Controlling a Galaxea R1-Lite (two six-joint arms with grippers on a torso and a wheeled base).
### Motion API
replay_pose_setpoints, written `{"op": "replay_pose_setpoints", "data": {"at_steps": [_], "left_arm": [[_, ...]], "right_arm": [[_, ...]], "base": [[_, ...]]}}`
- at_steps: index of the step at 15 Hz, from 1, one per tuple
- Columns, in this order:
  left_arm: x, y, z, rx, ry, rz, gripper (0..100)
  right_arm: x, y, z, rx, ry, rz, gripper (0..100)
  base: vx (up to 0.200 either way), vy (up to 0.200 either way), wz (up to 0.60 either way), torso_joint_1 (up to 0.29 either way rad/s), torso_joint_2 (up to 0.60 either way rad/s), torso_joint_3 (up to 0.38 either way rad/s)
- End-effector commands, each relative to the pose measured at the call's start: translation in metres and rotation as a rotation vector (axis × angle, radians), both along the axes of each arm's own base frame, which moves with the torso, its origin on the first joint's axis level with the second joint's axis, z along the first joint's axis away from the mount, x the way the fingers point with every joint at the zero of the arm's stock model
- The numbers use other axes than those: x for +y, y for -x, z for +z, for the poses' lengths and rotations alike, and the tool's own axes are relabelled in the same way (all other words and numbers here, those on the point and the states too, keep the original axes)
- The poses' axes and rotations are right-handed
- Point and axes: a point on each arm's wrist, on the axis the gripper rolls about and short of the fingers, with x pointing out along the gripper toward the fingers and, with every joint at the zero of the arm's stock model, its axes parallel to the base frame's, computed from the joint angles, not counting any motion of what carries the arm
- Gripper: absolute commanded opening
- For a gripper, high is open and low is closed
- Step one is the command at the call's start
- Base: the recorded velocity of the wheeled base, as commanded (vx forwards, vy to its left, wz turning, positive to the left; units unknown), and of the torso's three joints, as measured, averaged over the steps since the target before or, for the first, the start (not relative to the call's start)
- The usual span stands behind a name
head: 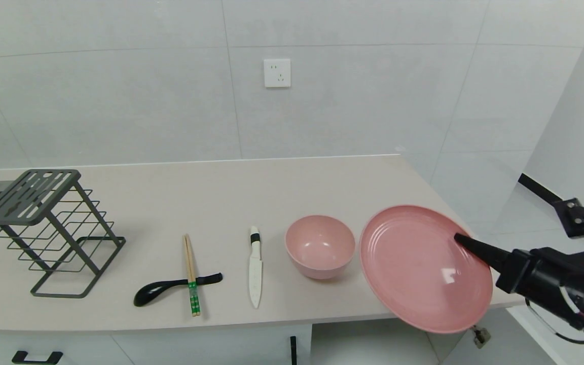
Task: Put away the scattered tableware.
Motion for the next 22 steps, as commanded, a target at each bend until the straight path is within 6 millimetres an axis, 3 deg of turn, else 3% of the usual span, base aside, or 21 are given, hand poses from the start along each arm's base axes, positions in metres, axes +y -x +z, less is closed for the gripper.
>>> {"op": "replay_pose_setpoints", "data": {"at_steps": [1,4,6,10,15,16,17,18,19,22], "left_arm": [[0.0,0.0,0.0,0.0,-0.001,0.0,100],[0.0,0.0,0.0,0.0,0.001,0.0,100],[0.0,0.0,0.0,-0.002,-0.011,-0.009,100],[-0.001,0.0,0.002,-0.023,-0.091,-0.039,100],[-0.001,0.0,0.003,-0.032,-0.102,-0.043,100],[-0.001,0.001,0.011,-0.091,-0.085,-0.041,100],[-0.002,0.016,0.065,-0.388,0.006,-0.043,100],[-0.002,0.024,0.116,-0.522,0.069,-0.048,100],[-0.002,0.025,0.127,-0.501,0.074,-0.066,100],[0.0,0.001,0.109,-0.192,0.117,-0.252,100]], "right_arm": [[0.0,0.025,0.007,-0.027,-0.04,0.032,0],[-0.002,0.031,0.012,-0.038,-0.079,0.022,0],[-0.006,0.053,0.028,-0.13,-0.092,0.042,0],[-0.021,0.106,0.028,-0.15,-0.022,0.06,0],[-0.031,0.134,0.025,-0.18,-0.029,0.041,0],[-0.033,0.134,0.026,-0.189,-0.027,0.017,0],[-0.034,0.134,0.028,-0.2,-0.027,-0.003,0],[-0.034,0.135,0.031,-0.22,-0.03,-0.009,0],[-0.034,0.134,0.035,-0.234,-0.03,-0.006,0],[-0.033,0.131,0.048,-0.263,-0.011,-0.009,0]], "base": [[0.0,0.0,0.0,0.0,0.0,0.0],[0.0,0.0,0.0,0.0,0.0,0.0],[0.0,0.0,0.0,0.0,0.0,0.0],[0.0,0.0,0.0,0.0,0.0,0.0],[0.0,0.0,0.0,0.0,0.0,0.0],[0.0,0.0,0.0,0.0,0.0,0.0],[0.0,0.0,0.0,0.0,0.0,0.0],[0.0,0.0,0.0,0.0,0.0,0.0],[0.0,0.0,0.0,0.0,0.0,0.0],[0.0,0.0,0.0,0.0,0.0,0.0]]}}
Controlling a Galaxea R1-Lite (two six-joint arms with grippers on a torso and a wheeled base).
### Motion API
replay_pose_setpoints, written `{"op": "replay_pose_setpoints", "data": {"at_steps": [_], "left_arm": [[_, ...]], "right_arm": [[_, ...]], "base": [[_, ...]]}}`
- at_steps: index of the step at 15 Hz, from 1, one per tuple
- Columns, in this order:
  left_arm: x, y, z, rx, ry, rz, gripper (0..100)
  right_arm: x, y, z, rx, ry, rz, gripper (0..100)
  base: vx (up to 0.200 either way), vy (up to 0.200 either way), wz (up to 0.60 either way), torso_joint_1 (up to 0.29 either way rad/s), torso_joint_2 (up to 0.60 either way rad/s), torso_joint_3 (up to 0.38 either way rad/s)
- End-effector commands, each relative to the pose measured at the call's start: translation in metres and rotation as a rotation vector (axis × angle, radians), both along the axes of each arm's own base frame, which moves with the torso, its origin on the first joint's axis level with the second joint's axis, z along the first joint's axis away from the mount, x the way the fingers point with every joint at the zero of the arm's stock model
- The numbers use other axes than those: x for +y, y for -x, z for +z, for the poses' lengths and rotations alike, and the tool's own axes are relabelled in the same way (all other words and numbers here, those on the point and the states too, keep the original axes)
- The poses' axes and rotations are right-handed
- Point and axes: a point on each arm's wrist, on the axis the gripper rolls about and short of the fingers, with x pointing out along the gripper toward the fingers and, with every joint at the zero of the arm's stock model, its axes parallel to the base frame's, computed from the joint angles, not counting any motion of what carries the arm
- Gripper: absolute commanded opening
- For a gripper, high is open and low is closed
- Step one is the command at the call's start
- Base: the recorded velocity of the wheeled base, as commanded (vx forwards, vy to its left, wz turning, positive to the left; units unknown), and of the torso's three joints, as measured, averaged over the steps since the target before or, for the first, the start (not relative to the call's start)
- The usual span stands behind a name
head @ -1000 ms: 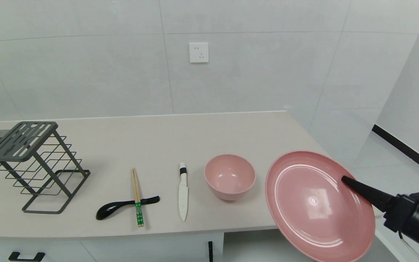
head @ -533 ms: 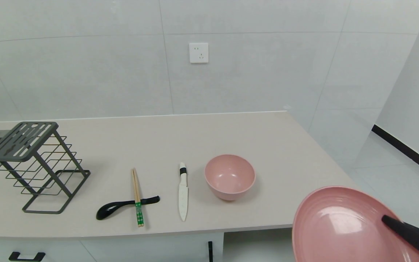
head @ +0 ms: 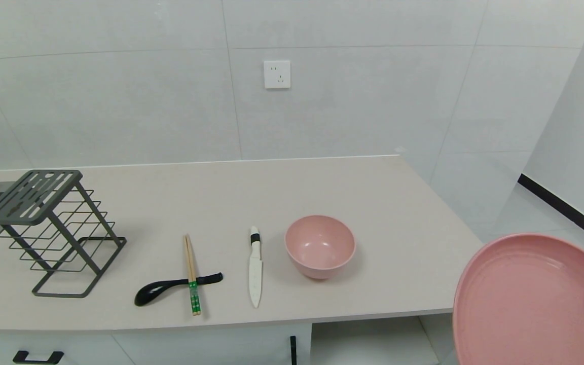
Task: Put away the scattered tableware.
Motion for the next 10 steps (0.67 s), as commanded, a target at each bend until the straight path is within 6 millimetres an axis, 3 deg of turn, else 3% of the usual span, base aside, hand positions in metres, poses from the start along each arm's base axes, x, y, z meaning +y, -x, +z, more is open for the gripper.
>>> {"op": "replay_pose_setpoints", "data": {"at_steps": [1,4,5,7,8,10], "left_arm": [[-0.001,-0.028,0.004,0.221,0.003,-0.15,100],[-0.008,-0.059,0.006,0.384,-0.029,-0.269,100],[-0.012,-0.075,0.006,0.465,-0.038,-0.297,100],[-0.016,-0.089,0.004,0.533,-0.044,-0.328,100],[-0.02,-0.109,0.001,0.612,-0.05,-0.362,100],[-0.027,-0.129,0.003,0.638,-0.063,-0.4,100]], "right_arm": [[0.001,-0.002,0.004,0.008,0.006,0.001,0],[0.005,-0.019,0.004,0.081,0.037,0.006,0],[0.008,-0.031,0.011,0.086,0.072,0.012,0],[0.013,-0.049,0.019,0.095,0.113,0.02,0],[0.019,-0.063,0.022,0.092,0.147,0.039,0],[0.025,-0.063,0.02,0.067,0.136,0.105,0]], "base": [[0.0,0.0,0.0,0.0,0.0,0.0],[0.0,0.0,0.0,0.0,0.0,0.0],[0.0,0.0,0.0,0.0,0.0,0.0],[0.0,0.0,0.0,0.0,0.0,0.0],[0.0,0.0,0.0,0.0,0.0,0.0],[0.0,0.0,0.0,0.0,0.0,0.0]]}}
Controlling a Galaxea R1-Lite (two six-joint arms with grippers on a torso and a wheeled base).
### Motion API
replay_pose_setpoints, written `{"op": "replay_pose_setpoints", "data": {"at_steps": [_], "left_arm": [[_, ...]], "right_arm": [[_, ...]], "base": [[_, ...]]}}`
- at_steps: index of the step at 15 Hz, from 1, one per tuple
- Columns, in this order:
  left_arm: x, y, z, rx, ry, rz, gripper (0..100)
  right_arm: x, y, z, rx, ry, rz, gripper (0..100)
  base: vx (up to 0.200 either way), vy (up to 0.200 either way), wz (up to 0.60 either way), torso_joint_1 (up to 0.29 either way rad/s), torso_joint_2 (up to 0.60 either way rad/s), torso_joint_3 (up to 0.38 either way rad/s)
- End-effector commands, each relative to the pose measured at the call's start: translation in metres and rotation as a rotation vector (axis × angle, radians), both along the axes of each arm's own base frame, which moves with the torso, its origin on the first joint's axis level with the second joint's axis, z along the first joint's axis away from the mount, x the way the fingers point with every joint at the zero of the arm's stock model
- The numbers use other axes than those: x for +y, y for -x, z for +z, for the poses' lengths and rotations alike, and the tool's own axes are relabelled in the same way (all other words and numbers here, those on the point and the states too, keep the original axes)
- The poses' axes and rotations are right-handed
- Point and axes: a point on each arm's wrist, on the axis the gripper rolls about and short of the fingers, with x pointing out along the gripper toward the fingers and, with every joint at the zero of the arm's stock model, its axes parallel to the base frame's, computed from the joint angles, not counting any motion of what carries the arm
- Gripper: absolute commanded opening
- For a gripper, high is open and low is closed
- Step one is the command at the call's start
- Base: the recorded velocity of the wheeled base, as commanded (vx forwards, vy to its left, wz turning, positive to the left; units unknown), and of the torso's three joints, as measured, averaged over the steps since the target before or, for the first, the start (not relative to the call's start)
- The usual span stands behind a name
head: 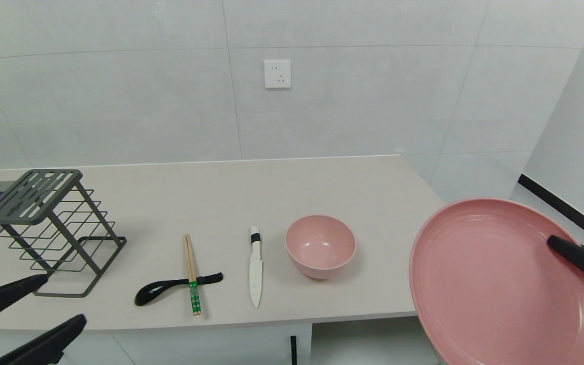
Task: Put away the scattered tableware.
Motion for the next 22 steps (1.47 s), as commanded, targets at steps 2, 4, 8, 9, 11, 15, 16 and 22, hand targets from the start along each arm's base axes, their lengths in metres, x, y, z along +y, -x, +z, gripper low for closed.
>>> {"op": "replay_pose_setpoints", "data": {"at_steps": [2,4,8,9,11,15,16,22], "left_arm": [[-0.022,-0.057,0.0,0.111,-0.027,-0.098,100],[-0.03,-0.079,-0.007,0.152,-0.039,-0.109,100],[-0.04,-0.112,-0.028,0.276,-0.08,-0.086,100],[-0.043,-0.118,-0.029,0.289,-0.092,-0.07,100],[-0.053,-0.127,-0.032,0.306,-0.11,-0.071,100],[-0.065,-0.135,-0.04,0.347,-0.132,-0.117,100],[-0.068,-0.139,-0.044,0.365,-0.139,-0.12,100],[-0.103,-0.18,-0.052,0.374,-0.157,-0.18,100]], "right_arm": [[0.01,-0.017,-0.011,0.078,0.034,0.047,0],[0.009,-0.016,-0.012,0.086,0.03,0.04,0],[0.008,-0.016,-0.013,0.09,0.03,0.031,0],[0.008,-0.016,-0.014,0.09,0.036,0.031,0],[0.008,-0.016,-0.016,0.096,0.039,0.032,0],[0.007,-0.015,-0.019,0.107,0.042,0.03,0],[0.007,-0.015,-0.019,0.107,0.042,0.03,0],[0.005,-0.015,-0.02,0.11,0.044,0.016,0]], "base": [[0.0,0.0,0.0,0.0,0.0,0.0],[0.0,0.0,0.0,0.0,0.0,0.0],[0.0,0.0,0.0,0.0,0.0,0.0],[0.0,0.0,0.0,0.0,0.0,0.0],[0.0,0.0,0.0,0.0,0.0,0.0],[0.0,0.0,0.0,0.0,0.0,0.0],[0.0,0.0,0.0,0.0,0.0,0.0],[0.0,0.0,0.0,0.0,0.0,0.0]]}}
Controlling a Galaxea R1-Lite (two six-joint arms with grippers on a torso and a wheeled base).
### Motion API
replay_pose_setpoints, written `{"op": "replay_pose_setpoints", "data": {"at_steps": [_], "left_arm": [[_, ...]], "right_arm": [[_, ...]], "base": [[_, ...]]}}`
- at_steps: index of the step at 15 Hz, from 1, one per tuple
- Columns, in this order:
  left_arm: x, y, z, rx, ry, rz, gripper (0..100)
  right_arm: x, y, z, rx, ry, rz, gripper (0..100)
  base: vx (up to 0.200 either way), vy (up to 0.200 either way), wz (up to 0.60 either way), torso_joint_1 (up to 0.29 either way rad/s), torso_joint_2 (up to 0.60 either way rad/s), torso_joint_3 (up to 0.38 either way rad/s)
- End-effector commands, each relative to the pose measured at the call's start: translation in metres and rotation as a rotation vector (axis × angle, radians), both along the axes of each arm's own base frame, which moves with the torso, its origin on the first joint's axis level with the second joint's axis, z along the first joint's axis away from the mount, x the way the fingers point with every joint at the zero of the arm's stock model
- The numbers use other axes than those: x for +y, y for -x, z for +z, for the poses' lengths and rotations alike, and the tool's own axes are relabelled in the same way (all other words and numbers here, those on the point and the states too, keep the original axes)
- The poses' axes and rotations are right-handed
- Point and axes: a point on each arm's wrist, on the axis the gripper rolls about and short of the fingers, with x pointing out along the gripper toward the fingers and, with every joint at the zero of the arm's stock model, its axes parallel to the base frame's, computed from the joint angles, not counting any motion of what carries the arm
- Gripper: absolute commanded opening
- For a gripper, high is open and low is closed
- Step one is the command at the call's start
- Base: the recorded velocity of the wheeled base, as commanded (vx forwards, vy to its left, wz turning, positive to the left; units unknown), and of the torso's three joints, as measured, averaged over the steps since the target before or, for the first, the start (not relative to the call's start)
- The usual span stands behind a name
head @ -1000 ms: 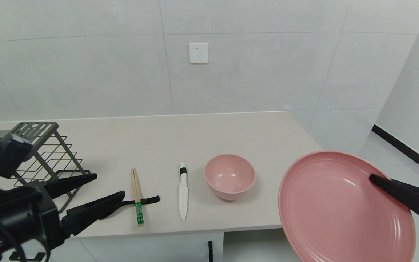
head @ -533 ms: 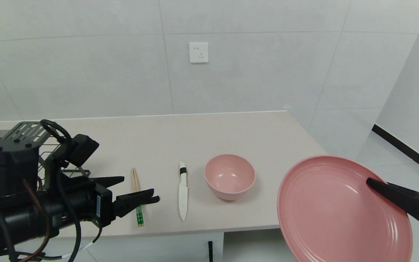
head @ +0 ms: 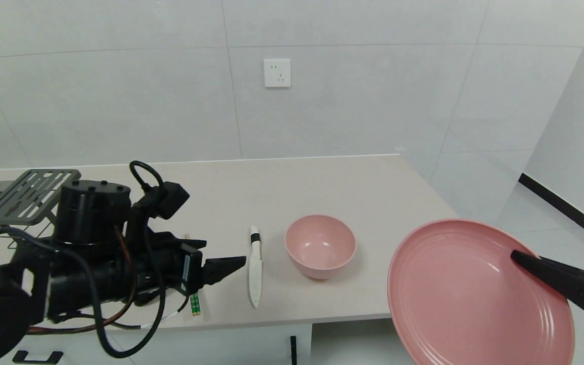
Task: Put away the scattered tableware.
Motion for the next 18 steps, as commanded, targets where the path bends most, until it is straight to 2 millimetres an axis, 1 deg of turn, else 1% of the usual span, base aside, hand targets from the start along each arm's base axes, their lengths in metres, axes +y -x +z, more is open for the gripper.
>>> {"op": "replay_pose_setpoints", "data": {"at_steps": [1,2,3,4,5,8,9,10,11,12,13,14,15,18], "left_arm": [[-0.025,-0.02,-0.015,0.025,-0.013,-0.047,100],[-0.032,-0.028,-0.018,0.017,-0.012,-0.053,100],[-0.035,-0.033,-0.019,0.009,-0.011,-0.048,100],[-0.042,-0.045,-0.022,-0.02,-0.005,-0.036,100],[-0.046,-0.052,-0.027,-0.035,0.003,-0.038,100],[-0.055,-0.064,-0.043,-0.054,0.013,-0.043,100],[-0.061,-0.072,-0.05,-0.053,0.032,-0.035,100],[-0.065,-0.076,-0.052,-0.048,0.048,-0.03,100],[-0.074,-0.082,-0.052,-0.043,0.084,-0.018,100],[-0.08,-0.086,-0.051,-0.041,0.099,0.009,100],[-0.08,-0.086,-0.051,-0.041,0.099,0.009,100],[-0.09,-0.092,-0.052,-0.025,0.118,0.04,100],[-0.094,-0.096,-0.054,-0.019,0.126,0.044,100],[-0.098,-0.101,-0.071,0.013,0.105,0.046,100]], "right_arm": [[0.0,0.0,-0.002,0.007,0.002,0.0,0],[0.0,0.0,-0.002,0.009,0.002,-0.001,0],[0.0,0.0,-0.002,0.009,0.002,0.0,0],[0.0,-0.001,-0.002,0.012,0.003,0.0,0],[0.001,-0.003,-0.004,0.024,0.007,0.0,0],[0.002,-0.006,-0.006,0.041,0.012,0.0,0],[0.002,-0.006,-0.006,0.044,0.013,0.0,0],[0.002,-0.006,-0.006,0.044,0.013,0.0,0],[0.002,-0.006,-0.006,0.043,0.012,0.0,0],[0.002,-0.006,-0.006,0.043,0.012,0.0,0],[0.002,-0.006,-0.006,0.043,0.012,0.0,0],[0.002,-0.006,-0.005,0.04,0.011,0.0,0],[0.002,-0.006,-0.005,0.04,0.011,-0.001,0],[0.002,-0.006,-0.005,0.038,0.012,-0.001,0]], "base": [[0.0,0.0,0.0,0.0,0.0,0.0],[0.0,0.0,0.0,0.0,0.0,0.0],[0.0,0.0,0.0,0.0,0.0,0.0],[0.0,0.0,0.0,0.0,0.0,0.0],[0.0,0.0,0.0,0.0,0.0,0.0],[0.0,0.0,0.0,0.0,0.0,0.0],[0.0,0.0,0.0,0.0,0.0,0.0],[0.0,0.0,0.0,0.0,0.0,0.0],[0.0,0.0,0.0,0.0,0.0,0.0],[0.0,0.0,0.0,0.0,0.0,0.0],[0.0,0.0,0.0,0.0,0.0,0.0],[0.0,0.0,0.0,0.0,0.0,0.0],[0.0,0.0,0.0,0.0,0.0,0.0],[0.0,0.0,0.0,0.0,0.0,0.0]]}}
